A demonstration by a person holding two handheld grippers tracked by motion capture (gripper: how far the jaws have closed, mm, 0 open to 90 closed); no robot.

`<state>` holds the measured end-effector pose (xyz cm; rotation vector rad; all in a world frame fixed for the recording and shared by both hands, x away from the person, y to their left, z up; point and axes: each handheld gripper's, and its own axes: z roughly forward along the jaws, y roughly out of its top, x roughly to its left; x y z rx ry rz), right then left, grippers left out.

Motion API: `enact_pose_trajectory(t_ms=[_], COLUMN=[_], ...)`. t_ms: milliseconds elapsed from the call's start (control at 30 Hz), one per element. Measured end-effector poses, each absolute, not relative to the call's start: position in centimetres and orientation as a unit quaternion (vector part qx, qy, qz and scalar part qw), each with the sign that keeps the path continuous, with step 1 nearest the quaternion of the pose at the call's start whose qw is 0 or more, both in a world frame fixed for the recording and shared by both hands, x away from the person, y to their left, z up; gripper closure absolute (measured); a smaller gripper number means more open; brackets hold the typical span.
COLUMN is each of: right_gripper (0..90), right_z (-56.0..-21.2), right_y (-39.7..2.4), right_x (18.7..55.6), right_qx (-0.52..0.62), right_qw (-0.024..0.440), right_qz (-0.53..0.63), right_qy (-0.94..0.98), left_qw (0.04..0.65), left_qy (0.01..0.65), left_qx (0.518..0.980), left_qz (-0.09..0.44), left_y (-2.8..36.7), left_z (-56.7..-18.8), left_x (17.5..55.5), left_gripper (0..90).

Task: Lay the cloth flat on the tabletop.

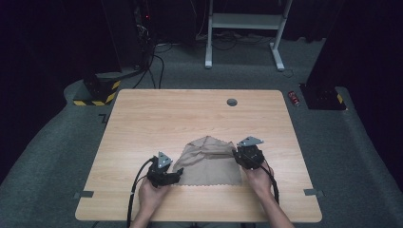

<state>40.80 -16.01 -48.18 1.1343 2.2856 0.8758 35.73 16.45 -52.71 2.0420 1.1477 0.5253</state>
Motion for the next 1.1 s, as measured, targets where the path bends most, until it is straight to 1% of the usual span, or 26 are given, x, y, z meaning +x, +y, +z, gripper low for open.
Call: enact_pose_trajectory(t_ms=[100, 167, 333, 467, 633, 800, 867, 933, 1000, 1100], right_gripper=[74.9, 74.7, 73.1, 72.2, 72.3, 72.1, 70.3, 67.9, 68.4, 70.3], right_z=[-48.5, -49.2, -50.9, -51.2, -51.3, -51.3, -51.2, -51.0, -50.7, -50.1], right_y=[-16.2, -16.1, -15.5, -15.6, -15.7, -16.4, -16.5, -16.4, -16.3, -16.2], right_x=[39.0, 38.1, 37.1, 36.5, 35.2, 34.9, 34.7, 34.7, 34.8, 35.8], right_qx=[0.397, 0.389, 0.381, 0.382, 0.365, 0.370, 0.373, 0.370, 0.360, 0.369], right_qw=[0.209, 0.194, 0.175, 0.173, 0.191, 0.172, 0.165, 0.164, 0.178, 0.191], right_qz=[0.322, 0.321, 0.307, 0.311, 0.308, 0.314, 0.313, 0.309, 0.316, 0.325], right_qy=[0.834, 0.841, 0.854, 0.853, 0.857, 0.857, 0.858, 0.861, 0.859, 0.849], left_qw=[0.362, 0.362, 0.361, 0.360, 0.362, 0.367, 0.369, 0.366, 0.364, 0.376], left_qy=[0.446, 0.446, 0.445, 0.447, 0.451, 0.435, 0.431, 0.430, 0.430, 0.440], left_qx=[0.793, 0.793, 0.793, 0.793, 0.789, 0.798, 0.800, 0.803, 0.806, 0.799], left_qz=[0.204, 0.204, 0.205, 0.205, 0.206, 0.198, 0.196, 0.191, 0.181, 0.165], left_y=[16.4, 16.4, 16.4, 16.4, 16.2, 16.1, 16.2, 16.3, 16.5, 16.5], left_z=[-52.7, -52.7, -52.7, -52.7, -52.7, -52.7, -52.7, -52.6, -52.3, -51.6], left_x=[35.7, 35.7, 35.7, 35.6, 34.8, 33.3, 33.0, 33.0, 33.5, 34.8], left_gripper=[32.9, 32.9, 32.9, 33.1, 34.2, 35.9, 36.5, 37.1, 38.9, 41.7])
